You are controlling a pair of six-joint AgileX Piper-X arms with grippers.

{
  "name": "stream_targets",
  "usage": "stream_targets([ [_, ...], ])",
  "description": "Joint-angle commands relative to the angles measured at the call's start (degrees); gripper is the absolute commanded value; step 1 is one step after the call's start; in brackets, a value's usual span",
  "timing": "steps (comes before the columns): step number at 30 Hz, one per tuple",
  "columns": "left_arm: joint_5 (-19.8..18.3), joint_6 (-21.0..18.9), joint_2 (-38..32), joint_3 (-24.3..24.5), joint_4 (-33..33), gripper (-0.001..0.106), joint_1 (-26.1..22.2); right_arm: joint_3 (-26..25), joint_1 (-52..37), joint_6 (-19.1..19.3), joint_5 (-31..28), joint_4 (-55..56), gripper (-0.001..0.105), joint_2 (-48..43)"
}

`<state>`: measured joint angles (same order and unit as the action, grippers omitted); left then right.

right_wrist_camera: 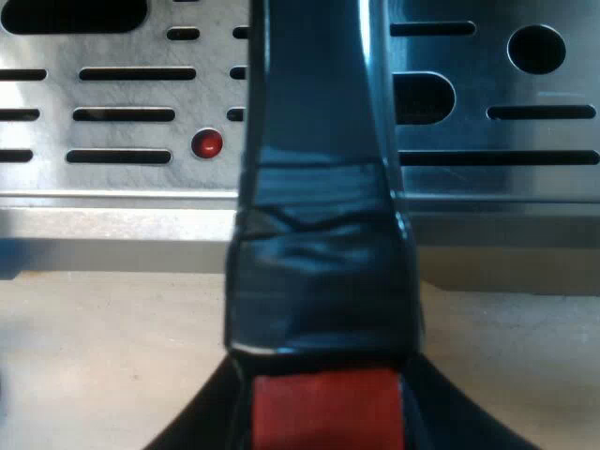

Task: Grind coffee beans and then tamp

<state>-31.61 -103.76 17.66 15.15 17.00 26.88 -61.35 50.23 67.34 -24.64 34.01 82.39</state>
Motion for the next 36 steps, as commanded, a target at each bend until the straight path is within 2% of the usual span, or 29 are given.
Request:
stream_targets([
  [1, -0.44, -0.63, -0.34, 0.26, -0.12, 0.085, 0.28, -0.11, -0.05, 1.04, 0.86, -0.4, 0.0, -0.18],
  [6, -0.44, -0.63, -0.34, 0.26, -0.12, 0.085, 0.28, -0.11, 0.09, 1.04, 0.86, -0.4, 0.0, -0.18],
  [17, 0.07, 2.55, -0.34, 0.26, -1.72, 0.085, 0.28, -0.11, 0.07, 1.04, 0.86, -0.26, 0.0, -2.75],
  [36, 0.06, 2.62, -0.34, 0.26, -1.72, 0.085, 0.28, -0.11, 4.08, -0.77, -3.39, 2.72, 0.0, -3.21],
])
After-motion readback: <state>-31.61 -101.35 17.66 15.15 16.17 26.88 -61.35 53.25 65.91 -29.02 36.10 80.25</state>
